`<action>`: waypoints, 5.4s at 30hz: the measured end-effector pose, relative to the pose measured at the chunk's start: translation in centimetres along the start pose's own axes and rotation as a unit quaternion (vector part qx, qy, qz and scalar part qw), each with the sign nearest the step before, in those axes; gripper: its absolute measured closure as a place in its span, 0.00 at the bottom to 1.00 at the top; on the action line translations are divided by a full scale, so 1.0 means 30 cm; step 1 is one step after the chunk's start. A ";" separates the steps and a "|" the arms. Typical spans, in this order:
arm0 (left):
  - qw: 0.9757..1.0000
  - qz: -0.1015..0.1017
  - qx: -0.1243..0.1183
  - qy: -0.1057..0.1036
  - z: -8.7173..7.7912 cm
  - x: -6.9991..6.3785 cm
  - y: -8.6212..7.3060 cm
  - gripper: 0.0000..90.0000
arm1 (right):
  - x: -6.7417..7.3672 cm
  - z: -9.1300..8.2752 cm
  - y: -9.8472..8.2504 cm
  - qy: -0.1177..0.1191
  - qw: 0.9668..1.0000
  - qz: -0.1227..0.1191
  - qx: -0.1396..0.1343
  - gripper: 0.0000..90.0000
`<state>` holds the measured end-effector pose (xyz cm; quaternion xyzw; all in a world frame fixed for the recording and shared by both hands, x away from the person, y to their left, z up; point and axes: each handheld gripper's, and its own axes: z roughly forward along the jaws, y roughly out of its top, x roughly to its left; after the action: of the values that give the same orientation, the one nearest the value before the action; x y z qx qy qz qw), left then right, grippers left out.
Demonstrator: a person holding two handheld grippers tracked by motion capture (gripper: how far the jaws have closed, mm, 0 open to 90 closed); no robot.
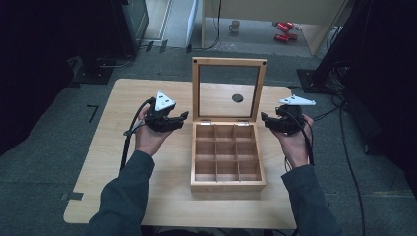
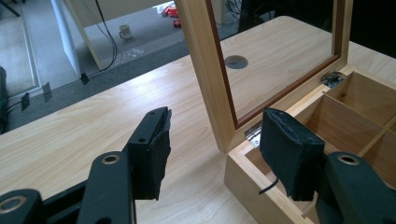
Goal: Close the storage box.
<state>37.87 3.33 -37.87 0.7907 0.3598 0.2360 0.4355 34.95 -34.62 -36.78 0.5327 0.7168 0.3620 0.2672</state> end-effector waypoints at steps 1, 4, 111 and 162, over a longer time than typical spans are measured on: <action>1.000 0.001 0.001 0.000 0.002 0.001 0.002 0.48 | 0.001 0.004 0.006 -0.001 1.000 -0.002 0.001 0.44; 1.000 -0.003 0.002 0.001 0.013 0.006 0.009 0.48 | 0.007 0.014 0.015 -0.001 1.000 -0.011 0.002 0.44; 1.000 -0.016 -0.018 0.013 0.128 -0.120 0.072 0.58 | 0.070 0.085 0.081 0.023 0.998 -0.027 -0.043 0.49; 0.997 0.039 -0.058 -0.013 -0.085 -0.155 0.002 0.85 | 0.102 -0.030 -0.033 0.031 0.997 -0.026 -0.060 0.50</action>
<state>33.22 1.03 -36.79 0.7806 0.3081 0.2630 0.4761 32.83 -32.08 -37.03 0.4856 0.7151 0.4139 0.2855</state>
